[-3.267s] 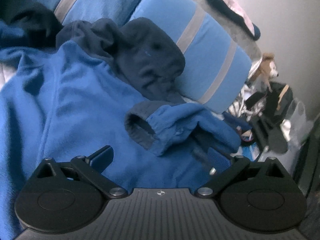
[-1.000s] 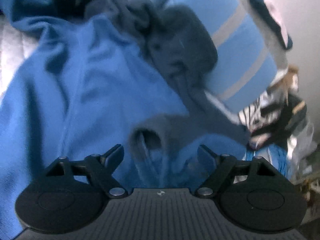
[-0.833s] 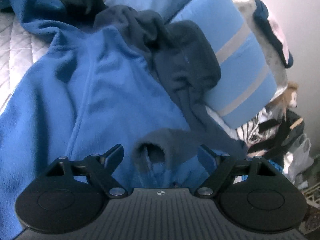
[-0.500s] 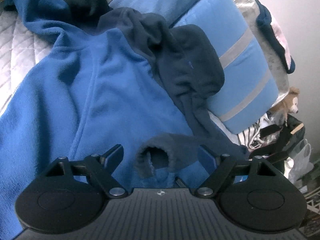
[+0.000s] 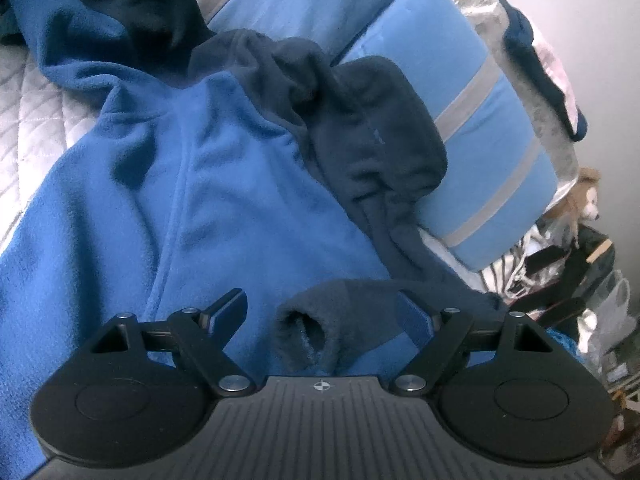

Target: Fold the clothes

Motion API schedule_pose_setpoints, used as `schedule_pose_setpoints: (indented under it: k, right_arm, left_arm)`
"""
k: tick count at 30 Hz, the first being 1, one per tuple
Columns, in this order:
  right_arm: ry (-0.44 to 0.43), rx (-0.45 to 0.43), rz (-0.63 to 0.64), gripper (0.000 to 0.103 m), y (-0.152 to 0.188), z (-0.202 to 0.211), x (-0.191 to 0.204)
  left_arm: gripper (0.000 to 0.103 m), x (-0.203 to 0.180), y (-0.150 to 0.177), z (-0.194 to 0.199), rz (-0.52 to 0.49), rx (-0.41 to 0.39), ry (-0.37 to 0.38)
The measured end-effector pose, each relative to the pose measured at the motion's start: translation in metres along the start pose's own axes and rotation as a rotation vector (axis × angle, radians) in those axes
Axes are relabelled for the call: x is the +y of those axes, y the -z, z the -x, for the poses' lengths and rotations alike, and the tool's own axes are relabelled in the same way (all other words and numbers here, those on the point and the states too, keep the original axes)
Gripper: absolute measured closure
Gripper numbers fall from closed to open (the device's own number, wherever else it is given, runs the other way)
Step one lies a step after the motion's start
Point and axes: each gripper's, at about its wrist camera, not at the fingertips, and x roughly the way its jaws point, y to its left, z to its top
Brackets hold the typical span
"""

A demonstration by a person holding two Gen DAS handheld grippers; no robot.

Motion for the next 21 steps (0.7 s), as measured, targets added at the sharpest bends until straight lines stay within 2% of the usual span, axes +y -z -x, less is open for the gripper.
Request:
schedule_pose_setpoints:
  k: [3,7,12,14,17,19,21]
  right_arm:
    - [0.064,-0.031,-0.034,0.089,-0.001,0.006,-0.009]
    - [0.217,-0.072,-0.178,0.089,0.003,0.016,-0.043]
    - [0.406,-0.063,-0.435,0.09,0.04,0.051,-0.134]
    - [0.511,-0.044,-0.556,0.09,0.069,0.084,-0.185]
    - [0.735,0.028,-0.765,0.09,0.133,0.151,-0.264]
    - [0.875,0.093,-0.869,0.09,0.18,0.195,-0.302]
    - [0.995,0.171,-0.955,0.09,0.231,0.235,-0.323]
  left_arm:
    - [0.021,-0.002,-0.002,0.007,0.019,-0.033,0.08]
    - [0.021,-0.013,-0.004,0.018,0.01,-0.089,0.196]
    - [0.021,-0.031,-0.005,0.034,-0.038,-0.177,0.288]
    - [0.02,-0.035,-0.004,0.04,-0.06,-0.21,0.318]
    - [0.02,-0.037,-0.003,0.044,-0.067,-0.239,0.335]
    - [0.02,-0.037,-0.003,0.044,-0.061,-0.245,0.336]
    - [0.02,-0.037,-0.003,0.04,-0.05,-0.234,0.328]
